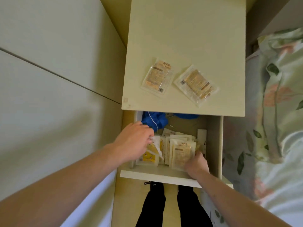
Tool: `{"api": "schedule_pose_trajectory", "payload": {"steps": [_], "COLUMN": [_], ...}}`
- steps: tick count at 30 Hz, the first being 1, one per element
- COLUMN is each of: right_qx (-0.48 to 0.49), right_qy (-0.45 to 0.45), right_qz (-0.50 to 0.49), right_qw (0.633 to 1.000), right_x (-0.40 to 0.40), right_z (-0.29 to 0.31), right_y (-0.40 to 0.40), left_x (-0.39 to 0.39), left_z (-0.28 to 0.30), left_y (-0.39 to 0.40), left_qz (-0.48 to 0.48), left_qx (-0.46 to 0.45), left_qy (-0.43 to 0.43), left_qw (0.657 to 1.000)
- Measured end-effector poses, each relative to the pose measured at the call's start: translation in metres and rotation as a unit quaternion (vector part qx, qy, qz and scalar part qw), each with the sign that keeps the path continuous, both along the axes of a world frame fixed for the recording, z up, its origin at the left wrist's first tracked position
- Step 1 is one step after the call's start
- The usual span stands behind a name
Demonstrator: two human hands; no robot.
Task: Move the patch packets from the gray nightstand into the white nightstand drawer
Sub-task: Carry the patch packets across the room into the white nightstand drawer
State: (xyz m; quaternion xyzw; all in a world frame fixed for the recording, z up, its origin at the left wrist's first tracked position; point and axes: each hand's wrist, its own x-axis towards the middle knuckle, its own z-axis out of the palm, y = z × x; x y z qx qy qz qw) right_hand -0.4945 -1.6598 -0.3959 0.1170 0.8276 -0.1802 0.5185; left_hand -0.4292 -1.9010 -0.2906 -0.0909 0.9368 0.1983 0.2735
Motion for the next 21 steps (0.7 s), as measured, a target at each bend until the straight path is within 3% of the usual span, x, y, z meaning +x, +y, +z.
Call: {"api": "schedule_pose_trajectory", "payload": {"steps": [10, 15, 21], "right_qx": [0.038, -0.009, -0.095], "right_qy": [0.016, 0.038, 0.099], "right_qz": [0.151, 0.153, 0.175], "right_qw": [0.988, 0.988, 0.975], "right_x": [-0.004, -0.006, -0.02], "right_z": [0.014, 0.02, 0.045], "right_y": [0.008, 0.015, 0.01], "left_x": [0.001, 0.005, 0.012], "left_z": [-0.077, -0.087, -0.062], "left_y": [0.03, 0.031, 0.024], "left_qz": [-0.063, -0.07, -0.067], "left_qx": [-0.124, -0.137, -0.126], "left_qy": [-0.132, -0.088, -0.039], "left_qw": [0.982, 0.984, 0.989]}}
